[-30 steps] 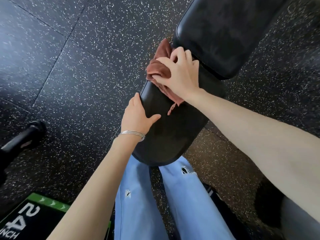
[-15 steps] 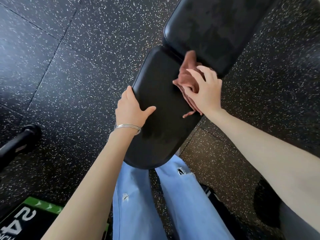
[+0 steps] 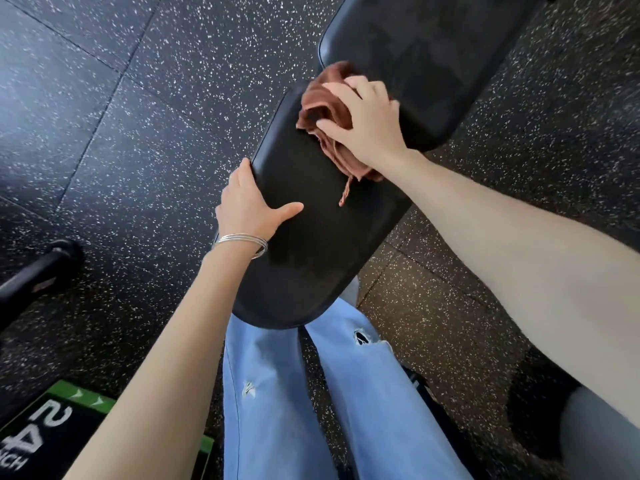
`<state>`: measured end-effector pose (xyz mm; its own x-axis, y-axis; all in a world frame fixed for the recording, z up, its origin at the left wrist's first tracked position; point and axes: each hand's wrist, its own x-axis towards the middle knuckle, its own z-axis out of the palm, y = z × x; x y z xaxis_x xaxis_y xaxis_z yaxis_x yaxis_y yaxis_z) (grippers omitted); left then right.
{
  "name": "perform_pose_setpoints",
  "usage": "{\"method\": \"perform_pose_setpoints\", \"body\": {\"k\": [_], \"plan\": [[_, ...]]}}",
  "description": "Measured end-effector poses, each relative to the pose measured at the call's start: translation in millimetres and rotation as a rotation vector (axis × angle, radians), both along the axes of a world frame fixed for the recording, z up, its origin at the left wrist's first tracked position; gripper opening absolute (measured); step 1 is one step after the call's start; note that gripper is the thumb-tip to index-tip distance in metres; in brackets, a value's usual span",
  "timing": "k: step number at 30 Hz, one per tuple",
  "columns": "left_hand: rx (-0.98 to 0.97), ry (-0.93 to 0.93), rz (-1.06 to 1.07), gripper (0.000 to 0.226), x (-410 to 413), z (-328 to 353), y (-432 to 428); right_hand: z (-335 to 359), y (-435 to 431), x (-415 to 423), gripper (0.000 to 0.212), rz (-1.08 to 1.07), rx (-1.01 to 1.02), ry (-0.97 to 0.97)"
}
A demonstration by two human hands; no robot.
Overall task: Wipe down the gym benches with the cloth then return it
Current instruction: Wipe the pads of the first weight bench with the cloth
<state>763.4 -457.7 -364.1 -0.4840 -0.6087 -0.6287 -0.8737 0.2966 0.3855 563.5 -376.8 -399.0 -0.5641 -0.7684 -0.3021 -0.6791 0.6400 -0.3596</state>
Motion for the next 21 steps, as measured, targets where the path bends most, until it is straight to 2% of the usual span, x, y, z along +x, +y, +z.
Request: {"method": "perform_pose_setpoints", "body": {"k": [4, 8, 10, 14, 17, 21], "plan": [[-0.027, -0.009, -0.004, 0.113, 1, 0, 2, 7, 74, 10, 0.048, -0.070, -0.036, 0.056], [-0.024, -0.014, -0.023, 0.116, -1, 1, 2, 7, 133, 8, 0.044, -0.289, -0.067, -0.095], [-0.001, -0.006, -0.042, 0.116, 0, 1, -1, 7, 141, 14, 0.043, -0.388, -0.083, -0.144], [0.026, 0.020, -0.082, 0.117, 6, 1, -5, 12, 133, 56, 0.040, -0.548, -0.098, -0.039], [0.017, 0.048, -0.114, 0.119, 14, -2, -5, 21, 133, 97, 0.038, -0.554, -0.092, 0.015], [0.015, 0.089, -0.161, 0.123, 27, -4, -5, 36, 140, 156, 0.041, -0.444, -0.117, -0.034]]}}
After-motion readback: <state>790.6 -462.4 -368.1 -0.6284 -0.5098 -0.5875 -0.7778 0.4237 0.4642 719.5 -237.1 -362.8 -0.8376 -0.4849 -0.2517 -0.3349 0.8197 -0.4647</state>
